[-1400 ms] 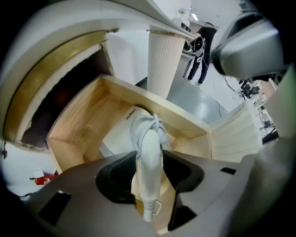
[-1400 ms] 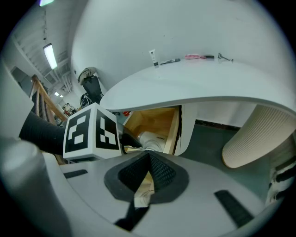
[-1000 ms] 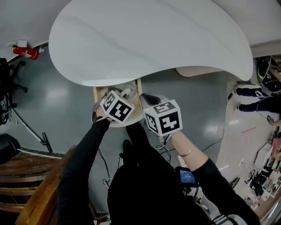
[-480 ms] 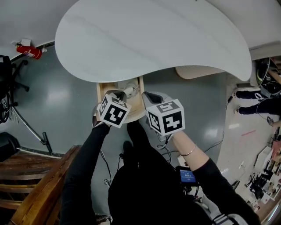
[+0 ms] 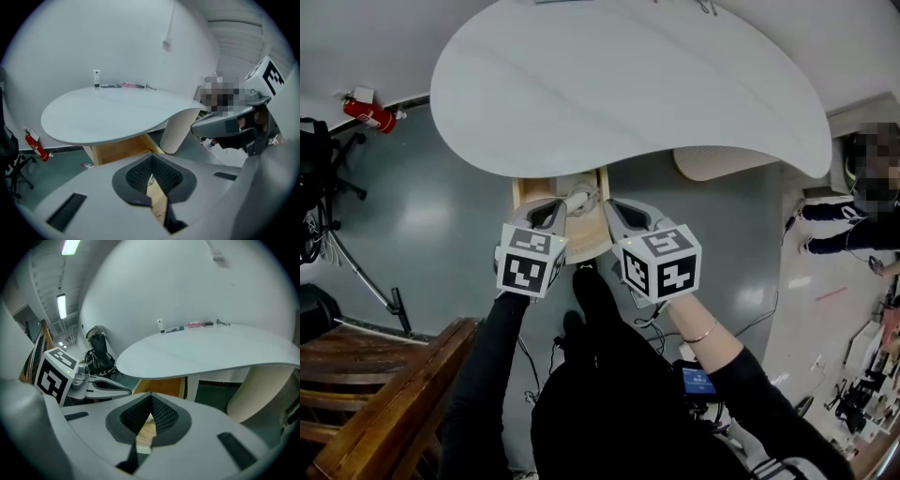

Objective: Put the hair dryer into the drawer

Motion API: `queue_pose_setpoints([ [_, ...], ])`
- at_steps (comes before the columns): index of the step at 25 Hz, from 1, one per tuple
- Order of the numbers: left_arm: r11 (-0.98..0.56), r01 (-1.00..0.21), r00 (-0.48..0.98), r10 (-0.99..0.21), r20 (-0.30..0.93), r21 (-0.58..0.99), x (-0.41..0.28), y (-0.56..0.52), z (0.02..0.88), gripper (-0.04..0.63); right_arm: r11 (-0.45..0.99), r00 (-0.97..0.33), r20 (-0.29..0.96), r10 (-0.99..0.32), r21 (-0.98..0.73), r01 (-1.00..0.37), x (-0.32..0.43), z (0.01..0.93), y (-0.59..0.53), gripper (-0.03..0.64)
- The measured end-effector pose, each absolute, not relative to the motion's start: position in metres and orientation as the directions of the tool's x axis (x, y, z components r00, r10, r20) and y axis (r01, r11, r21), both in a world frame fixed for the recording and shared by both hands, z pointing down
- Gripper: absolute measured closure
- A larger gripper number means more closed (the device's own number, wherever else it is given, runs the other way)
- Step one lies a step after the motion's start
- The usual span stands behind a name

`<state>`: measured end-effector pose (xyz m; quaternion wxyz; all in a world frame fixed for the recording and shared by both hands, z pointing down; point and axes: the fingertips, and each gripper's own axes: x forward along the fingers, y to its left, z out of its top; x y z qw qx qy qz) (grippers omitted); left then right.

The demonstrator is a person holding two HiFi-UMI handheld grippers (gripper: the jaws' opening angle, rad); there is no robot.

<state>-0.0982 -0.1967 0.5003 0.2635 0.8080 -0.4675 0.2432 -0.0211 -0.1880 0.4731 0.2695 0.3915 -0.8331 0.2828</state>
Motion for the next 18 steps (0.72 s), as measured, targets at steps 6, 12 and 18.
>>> queue_pose_setpoints([
  [6, -0.383, -0.898, 0.437, -0.723, 0.535, 0.217, -0.107, -0.186, 0.452, 0.586, 0.549, -0.576, 0.606, -0.548, -0.258, -0.795, -0.026, 0.445, -0.180, 0.615],
  [12, -0.364, -0.906, 0.423, -0.780, 0.461, 0.216, -0.116, -0.168, 0.416, 0.586, 0.554, -0.605, 0.538, -0.587, -0.279, -0.785, -0.025, 0.416, -0.170, 0.615],
  [18, -0.347, -0.916, 0.401, -0.824, 0.400, 0.203, -0.124, -0.147, 0.387, 0.586, 0.553, -0.611, 0.470, -0.637, -0.274, -0.787, -0.013, 0.386, -0.160, 0.615],
])
